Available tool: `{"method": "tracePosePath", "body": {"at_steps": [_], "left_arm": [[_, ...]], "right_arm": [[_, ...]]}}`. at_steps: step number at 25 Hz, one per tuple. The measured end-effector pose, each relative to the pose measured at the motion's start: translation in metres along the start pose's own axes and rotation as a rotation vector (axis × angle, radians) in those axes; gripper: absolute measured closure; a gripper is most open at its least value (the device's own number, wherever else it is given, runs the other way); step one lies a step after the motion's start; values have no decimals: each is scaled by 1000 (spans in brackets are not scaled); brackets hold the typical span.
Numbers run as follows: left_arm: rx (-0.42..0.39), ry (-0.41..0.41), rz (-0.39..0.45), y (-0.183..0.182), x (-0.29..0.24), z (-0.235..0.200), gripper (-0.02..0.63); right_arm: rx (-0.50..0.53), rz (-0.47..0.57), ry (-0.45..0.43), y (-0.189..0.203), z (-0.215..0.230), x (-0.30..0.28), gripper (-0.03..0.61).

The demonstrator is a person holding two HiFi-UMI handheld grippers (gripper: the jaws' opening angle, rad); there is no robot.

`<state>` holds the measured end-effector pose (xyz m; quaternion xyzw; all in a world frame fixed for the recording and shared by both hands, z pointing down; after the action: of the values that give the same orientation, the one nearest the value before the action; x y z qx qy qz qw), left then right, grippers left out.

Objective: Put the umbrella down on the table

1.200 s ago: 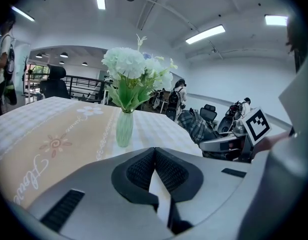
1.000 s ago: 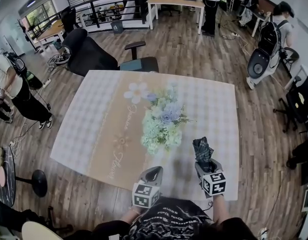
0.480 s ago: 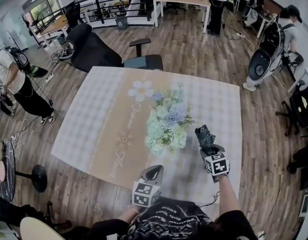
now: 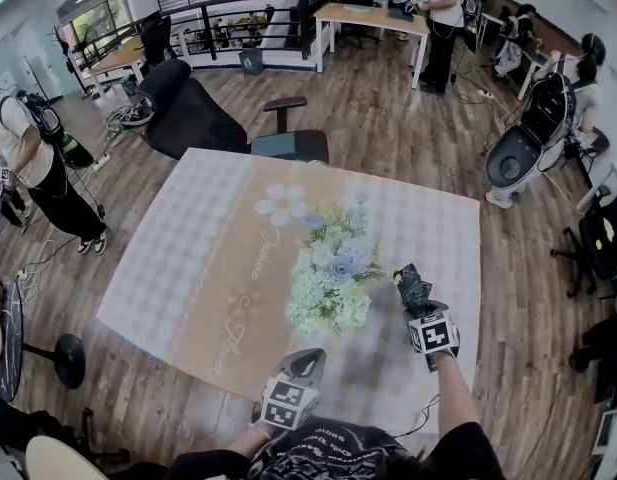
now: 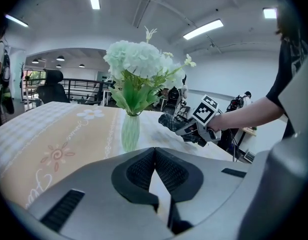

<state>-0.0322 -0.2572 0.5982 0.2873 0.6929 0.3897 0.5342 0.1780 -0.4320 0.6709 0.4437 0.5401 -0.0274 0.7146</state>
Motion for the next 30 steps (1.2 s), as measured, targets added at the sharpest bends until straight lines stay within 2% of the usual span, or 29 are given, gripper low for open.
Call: {"method": "tracePosePath", "body": {"at_steps": [6, 11, 18, 26, 29, 30], "left_arm": [[-33, 39, -31, 1, -13, 9, 595], [-32, 30, -45, 1, -15, 4, 595], [-34, 25, -52, 5, -21, 1, 595], [-26, 11, -39, 4, -16, 0, 595], [-22, 12, -41, 5, -16, 0, 595], [-23, 16, -42, 6, -16, 1, 595]], "right_arm": [[30, -55, 30, -4, 25, -16, 351], [35, -113, 26, 6, 29, -31, 351], [-21, -121, -25, 10, 36, -40, 347], [-55, -112, -21, 13, 40, -38, 327], [-100, -85, -36, 14, 38, -38, 200], [-107, -76, -43, 13, 36, -36, 175]]}}
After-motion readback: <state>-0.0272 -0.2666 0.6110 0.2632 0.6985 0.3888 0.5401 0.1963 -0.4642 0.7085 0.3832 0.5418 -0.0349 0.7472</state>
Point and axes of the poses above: the fingertips, and each gripper's own axes: x backward along the fingers, z to its right, y out of its underside, the point moved 1 cm from there along x, backward along the fingers, and after that the axes turned 8 degrees about -y, right-handed, at the moved point
